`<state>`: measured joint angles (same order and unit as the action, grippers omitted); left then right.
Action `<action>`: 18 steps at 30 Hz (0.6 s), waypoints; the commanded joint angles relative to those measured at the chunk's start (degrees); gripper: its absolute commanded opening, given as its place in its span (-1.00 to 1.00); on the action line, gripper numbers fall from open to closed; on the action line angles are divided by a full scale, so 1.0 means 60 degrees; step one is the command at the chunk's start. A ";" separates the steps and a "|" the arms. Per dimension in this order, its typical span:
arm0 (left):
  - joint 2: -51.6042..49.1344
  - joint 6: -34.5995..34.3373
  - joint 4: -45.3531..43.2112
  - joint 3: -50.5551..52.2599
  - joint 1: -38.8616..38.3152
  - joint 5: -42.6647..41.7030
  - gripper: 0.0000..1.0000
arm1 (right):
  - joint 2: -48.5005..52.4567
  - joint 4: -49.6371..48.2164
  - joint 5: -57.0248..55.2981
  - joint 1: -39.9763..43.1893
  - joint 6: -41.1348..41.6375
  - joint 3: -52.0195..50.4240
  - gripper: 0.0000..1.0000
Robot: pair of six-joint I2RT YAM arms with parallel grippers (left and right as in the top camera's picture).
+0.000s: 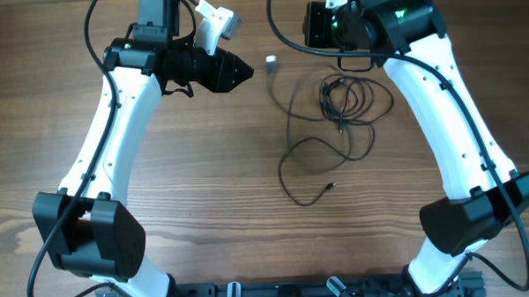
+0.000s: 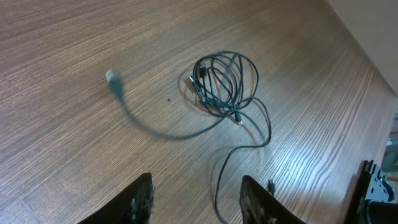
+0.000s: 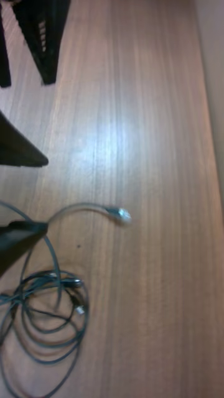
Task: Untangle cables
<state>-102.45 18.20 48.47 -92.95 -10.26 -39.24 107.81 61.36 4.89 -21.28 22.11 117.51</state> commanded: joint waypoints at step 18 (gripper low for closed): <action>-0.0076 0.0226 0.0127 0.0029 0.0055 0.0015 -0.07 | 0.2080 0.0856 -0.2597 0.0004 0.2342 0.0018 -0.08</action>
<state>-102.45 18.37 49.12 -92.95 -10.26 -39.24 116.03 66.46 -7.73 -21.23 32.62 117.51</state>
